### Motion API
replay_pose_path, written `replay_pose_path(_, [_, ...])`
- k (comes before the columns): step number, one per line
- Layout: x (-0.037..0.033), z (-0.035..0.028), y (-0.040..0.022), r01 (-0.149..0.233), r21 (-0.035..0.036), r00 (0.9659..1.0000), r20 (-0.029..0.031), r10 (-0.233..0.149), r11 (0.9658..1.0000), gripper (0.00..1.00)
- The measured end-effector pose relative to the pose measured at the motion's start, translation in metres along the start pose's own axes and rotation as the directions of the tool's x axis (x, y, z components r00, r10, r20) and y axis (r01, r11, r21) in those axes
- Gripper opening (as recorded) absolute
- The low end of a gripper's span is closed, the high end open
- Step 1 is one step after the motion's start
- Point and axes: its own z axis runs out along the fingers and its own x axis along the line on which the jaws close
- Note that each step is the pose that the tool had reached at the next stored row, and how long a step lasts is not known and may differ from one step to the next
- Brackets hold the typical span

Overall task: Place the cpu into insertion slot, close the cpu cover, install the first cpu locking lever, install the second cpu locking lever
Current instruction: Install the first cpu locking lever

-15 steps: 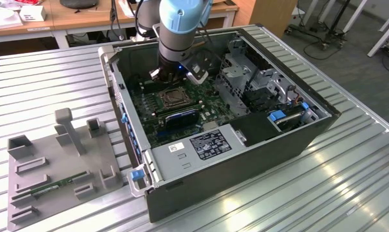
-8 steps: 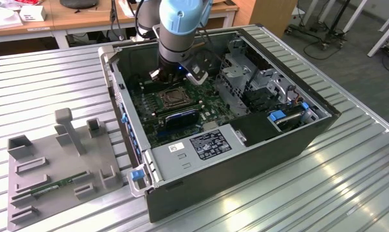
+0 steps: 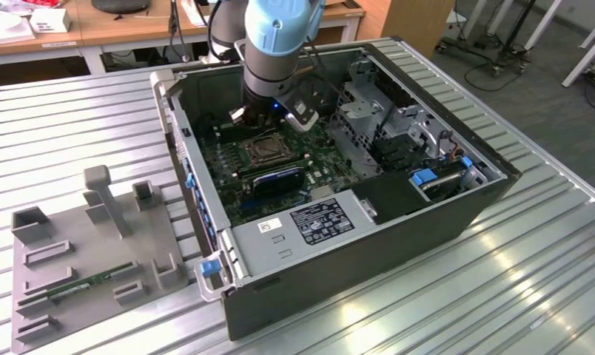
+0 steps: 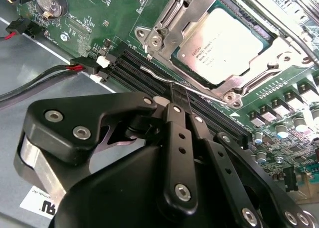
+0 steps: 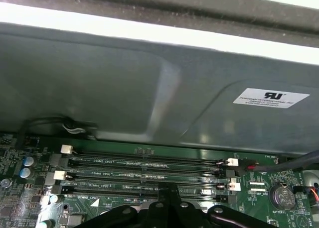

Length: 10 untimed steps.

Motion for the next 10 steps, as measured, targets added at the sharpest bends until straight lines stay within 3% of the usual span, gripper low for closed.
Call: replay_pose_path(10, [-0.0027,0.0017,-0.0008,0.0,0.0007,1.0,0.0003,0.0,1.0,0.11])
